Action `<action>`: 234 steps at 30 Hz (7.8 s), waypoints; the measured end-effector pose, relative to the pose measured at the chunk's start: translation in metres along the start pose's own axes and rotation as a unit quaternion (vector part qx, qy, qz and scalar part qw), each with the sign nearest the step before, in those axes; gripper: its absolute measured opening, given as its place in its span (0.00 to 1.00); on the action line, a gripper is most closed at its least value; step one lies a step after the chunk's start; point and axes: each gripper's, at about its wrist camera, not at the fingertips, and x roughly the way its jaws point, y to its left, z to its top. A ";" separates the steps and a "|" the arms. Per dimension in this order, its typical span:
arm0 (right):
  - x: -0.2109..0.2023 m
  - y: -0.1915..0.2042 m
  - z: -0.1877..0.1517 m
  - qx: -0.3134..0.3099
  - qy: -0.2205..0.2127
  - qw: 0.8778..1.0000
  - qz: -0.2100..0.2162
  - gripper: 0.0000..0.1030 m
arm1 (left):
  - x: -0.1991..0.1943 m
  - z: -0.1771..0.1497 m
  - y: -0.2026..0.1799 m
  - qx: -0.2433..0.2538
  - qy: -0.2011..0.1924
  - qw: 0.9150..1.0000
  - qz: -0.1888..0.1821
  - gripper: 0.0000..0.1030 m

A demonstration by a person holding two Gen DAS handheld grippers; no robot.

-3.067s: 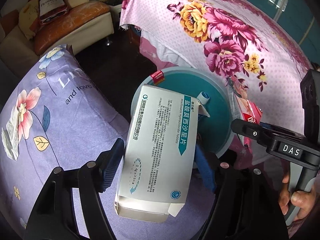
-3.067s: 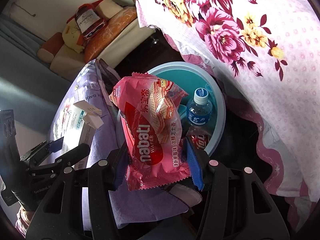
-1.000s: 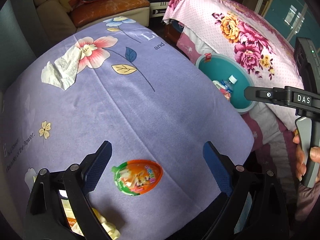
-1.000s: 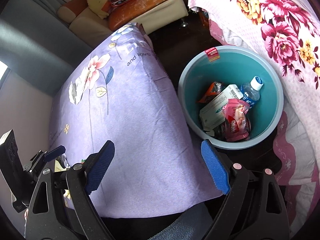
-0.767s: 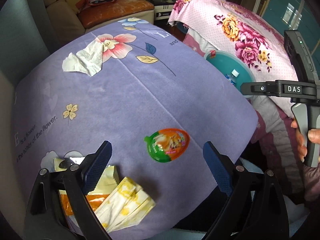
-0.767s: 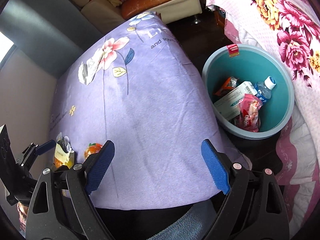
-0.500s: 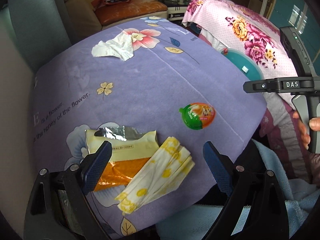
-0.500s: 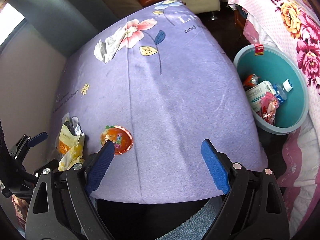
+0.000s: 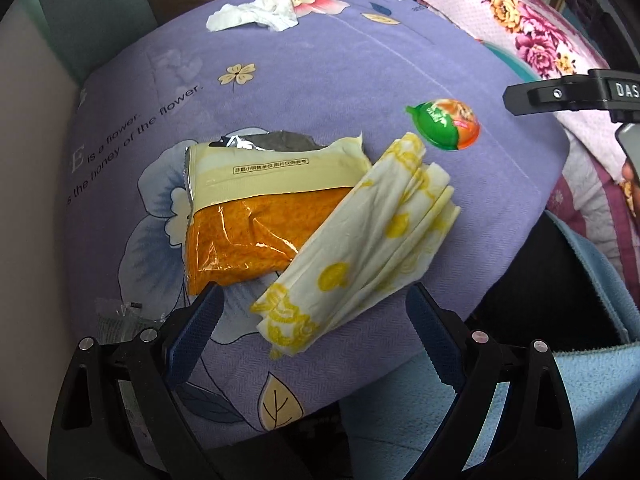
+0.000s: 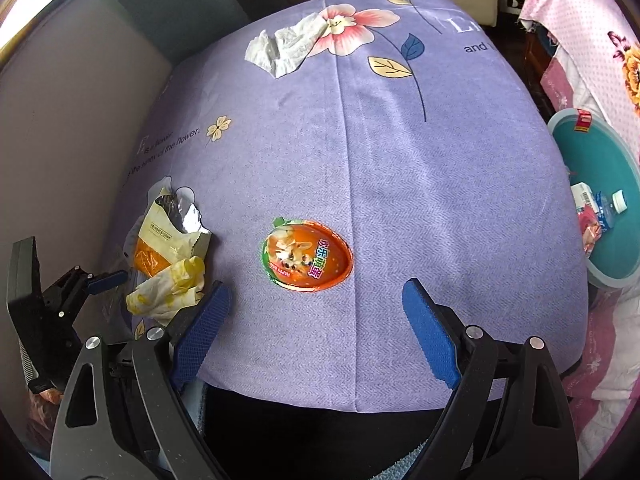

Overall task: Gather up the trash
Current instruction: 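Move both tools back over the bed toward the orange candy packet and yellow tissue, then grasp the yellow-patterned tissue with the left tool while the right tool grasps the orange candy packet, then carry both items over the wastebasket and open both tools to drop them, then return to the bed and grasp the orange snack bag with the left tool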

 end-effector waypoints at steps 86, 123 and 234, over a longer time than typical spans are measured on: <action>-0.023 -0.101 0.011 0.063 -0.088 0.994 0.019 0.58 | 0.044 0.114 -0.061 -0.067 -0.021 0.997 0.019 0.08; -0.126 -0.310 -0.008 0.237 -0.204 0.948 -0.053 0.58 | 0.057 0.270 -0.300 0.081 -0.044 0.992 -0.084 0.09; 0.150 0.057 0.278 -0.103 0.035 0.991 -0.078 0.81 | 0.067 0.165 0.172 -0.350 -0.068 0.933 0.052 0.62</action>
